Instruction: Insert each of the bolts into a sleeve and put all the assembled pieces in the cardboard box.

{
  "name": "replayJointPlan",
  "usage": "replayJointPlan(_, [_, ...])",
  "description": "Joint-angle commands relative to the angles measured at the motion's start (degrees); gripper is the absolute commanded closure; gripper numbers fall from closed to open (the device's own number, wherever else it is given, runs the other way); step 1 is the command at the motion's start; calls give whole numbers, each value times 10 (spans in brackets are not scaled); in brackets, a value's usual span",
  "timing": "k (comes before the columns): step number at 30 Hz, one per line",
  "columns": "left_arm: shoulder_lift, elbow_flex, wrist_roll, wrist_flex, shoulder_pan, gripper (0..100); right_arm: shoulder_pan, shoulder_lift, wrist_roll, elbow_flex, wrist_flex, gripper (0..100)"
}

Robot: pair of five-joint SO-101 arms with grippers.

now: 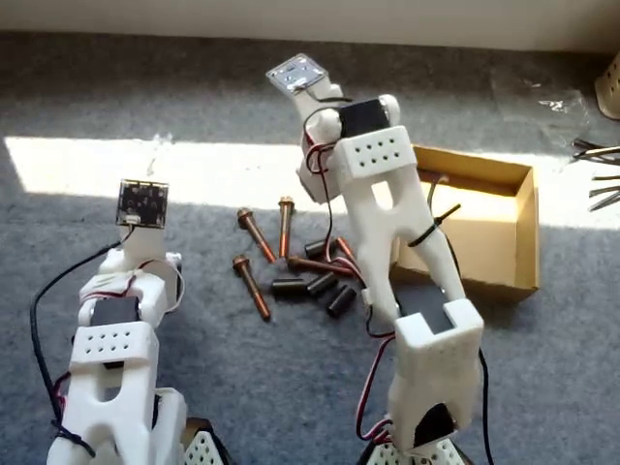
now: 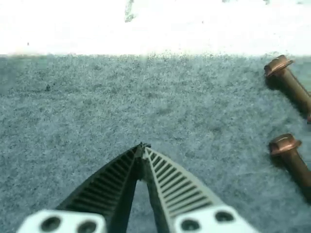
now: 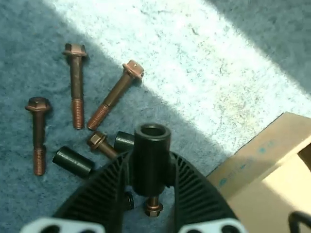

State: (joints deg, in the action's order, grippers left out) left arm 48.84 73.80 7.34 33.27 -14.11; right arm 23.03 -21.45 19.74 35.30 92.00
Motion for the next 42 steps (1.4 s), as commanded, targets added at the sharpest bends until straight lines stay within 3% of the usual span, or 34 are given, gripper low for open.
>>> replayJointPlan(1, [-1, -22, 18, 25, 51, 989, 3, 73, -20, 8, 22, 994])
replayJointPlan(9, [-2, -131, 17, 164, 101, 989, 16, 195, -33, 7, 79, 994])
replayJointPlan(15, [-14, -164, -6, 172, 138, 989, 15, 276, -81, -58, 76, 994])
replayJointPlan(21, [-167, -268, -48, 190, 146, 989, 15, 384, -84, -187, 25, 994])
replayJointPlan(27, [-320, -379, -135, 239, 171, 989, 12, 519, -84, -364, -44, 994])
replayJointPlan(34, [-368, -485, -248, 315, 218, 989, 11, 687, -86, -601, -146, 994])
replayJointPlan(38, [-386, -498, -340, 309, 226, 989, -30, 771, -116, -709, -186, 994])
replayJointPlan(42, [-427, -498, -350, 266, 231, 942, -86, 823, -116, -807, -233, 994])
